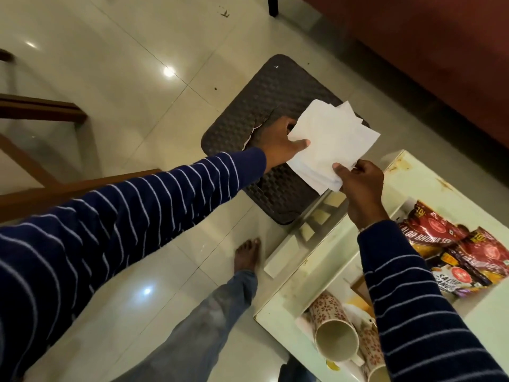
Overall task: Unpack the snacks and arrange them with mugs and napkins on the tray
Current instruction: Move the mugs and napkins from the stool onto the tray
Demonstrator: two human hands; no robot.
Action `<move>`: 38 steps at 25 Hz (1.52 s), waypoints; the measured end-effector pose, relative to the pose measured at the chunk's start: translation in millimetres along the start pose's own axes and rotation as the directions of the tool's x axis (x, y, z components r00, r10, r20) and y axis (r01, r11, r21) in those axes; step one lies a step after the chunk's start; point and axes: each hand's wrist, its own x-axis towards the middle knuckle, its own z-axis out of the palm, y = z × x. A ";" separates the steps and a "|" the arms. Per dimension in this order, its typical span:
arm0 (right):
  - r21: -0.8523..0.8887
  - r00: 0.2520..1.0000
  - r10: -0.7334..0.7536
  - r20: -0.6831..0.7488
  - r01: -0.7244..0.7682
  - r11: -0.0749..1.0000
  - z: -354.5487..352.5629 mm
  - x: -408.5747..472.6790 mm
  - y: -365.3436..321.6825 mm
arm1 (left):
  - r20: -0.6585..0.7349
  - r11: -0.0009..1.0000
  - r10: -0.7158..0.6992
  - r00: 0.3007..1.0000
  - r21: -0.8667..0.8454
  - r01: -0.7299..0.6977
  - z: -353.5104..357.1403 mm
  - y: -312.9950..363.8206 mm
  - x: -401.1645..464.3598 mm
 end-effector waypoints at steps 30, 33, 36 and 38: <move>0.544 0.965 -0.128 0.228 -0.017 0.839 -267.3 -193.3 153.9 | 0.819 0.738 -0.044 0.572 -0.359 0.571 188.1 25.6 -219.0; 0.698 0.968 0.012 0.249 -0.188 0.691 -271.0 -201.3 163.4 | 0.780 0.761 -0.116 0.615 -0.328 0.560 194.5 22.5 -225.8; 0.677 0.968 0.114 0.225 -0.240 0.696 -275.6 -204.5 175.3 | 0.769 0.800 -0.130 0.626 -0.291 0.525 192.8 17.3 -231.1; 0.444 0.988 0.091 0.123 -0.137 0.886 -275.5 -205.0 185.1 | 0.799 0.756 -0.090 0.594 -0.334 0.563 187.9 14.1 -234.7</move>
